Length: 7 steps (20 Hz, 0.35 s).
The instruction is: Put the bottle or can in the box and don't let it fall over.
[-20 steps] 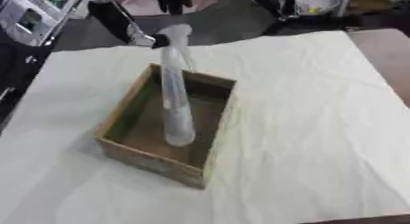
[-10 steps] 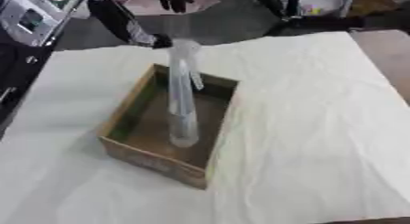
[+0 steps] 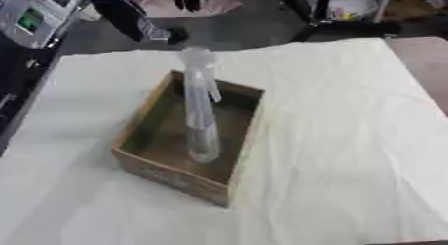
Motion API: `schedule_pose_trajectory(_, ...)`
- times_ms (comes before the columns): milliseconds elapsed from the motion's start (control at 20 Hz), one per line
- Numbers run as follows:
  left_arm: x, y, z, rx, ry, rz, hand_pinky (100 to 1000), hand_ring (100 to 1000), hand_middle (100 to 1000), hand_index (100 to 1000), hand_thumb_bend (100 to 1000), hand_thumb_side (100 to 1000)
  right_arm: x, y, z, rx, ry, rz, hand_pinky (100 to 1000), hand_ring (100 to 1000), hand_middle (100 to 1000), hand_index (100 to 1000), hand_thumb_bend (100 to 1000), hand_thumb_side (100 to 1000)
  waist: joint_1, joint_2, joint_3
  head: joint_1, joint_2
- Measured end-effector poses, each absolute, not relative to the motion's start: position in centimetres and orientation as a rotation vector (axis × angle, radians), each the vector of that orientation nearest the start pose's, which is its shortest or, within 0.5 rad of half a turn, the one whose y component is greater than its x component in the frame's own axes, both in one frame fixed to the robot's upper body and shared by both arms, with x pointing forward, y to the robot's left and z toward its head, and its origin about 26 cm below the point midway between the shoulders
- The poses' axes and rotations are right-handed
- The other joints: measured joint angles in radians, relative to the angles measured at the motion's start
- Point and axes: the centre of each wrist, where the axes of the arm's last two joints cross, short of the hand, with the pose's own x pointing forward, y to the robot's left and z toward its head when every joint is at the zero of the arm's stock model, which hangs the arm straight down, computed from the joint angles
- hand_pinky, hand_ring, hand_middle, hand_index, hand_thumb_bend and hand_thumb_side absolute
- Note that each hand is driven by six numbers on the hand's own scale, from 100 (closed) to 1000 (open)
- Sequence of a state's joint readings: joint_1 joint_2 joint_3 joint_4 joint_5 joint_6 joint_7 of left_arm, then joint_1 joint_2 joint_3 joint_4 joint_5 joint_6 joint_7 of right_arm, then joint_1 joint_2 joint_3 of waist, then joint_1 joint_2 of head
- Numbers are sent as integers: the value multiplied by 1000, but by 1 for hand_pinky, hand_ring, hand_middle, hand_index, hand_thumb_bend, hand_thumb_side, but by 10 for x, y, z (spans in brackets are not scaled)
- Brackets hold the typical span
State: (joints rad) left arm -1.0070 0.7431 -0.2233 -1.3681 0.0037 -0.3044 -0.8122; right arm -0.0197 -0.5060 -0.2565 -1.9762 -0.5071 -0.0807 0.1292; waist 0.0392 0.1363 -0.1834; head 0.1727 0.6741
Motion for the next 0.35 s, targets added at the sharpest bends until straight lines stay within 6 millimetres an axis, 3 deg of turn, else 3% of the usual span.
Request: schedule_pose_trajectory(350, 394, 354, 351, 312, -1859, -1628, 661, 667, 660, 832, 173, 457, 255, -376, 170, 3, -2147, 152, 941, 924, 986, 927, 394, 477, -10, 0, 18, -13, 0)
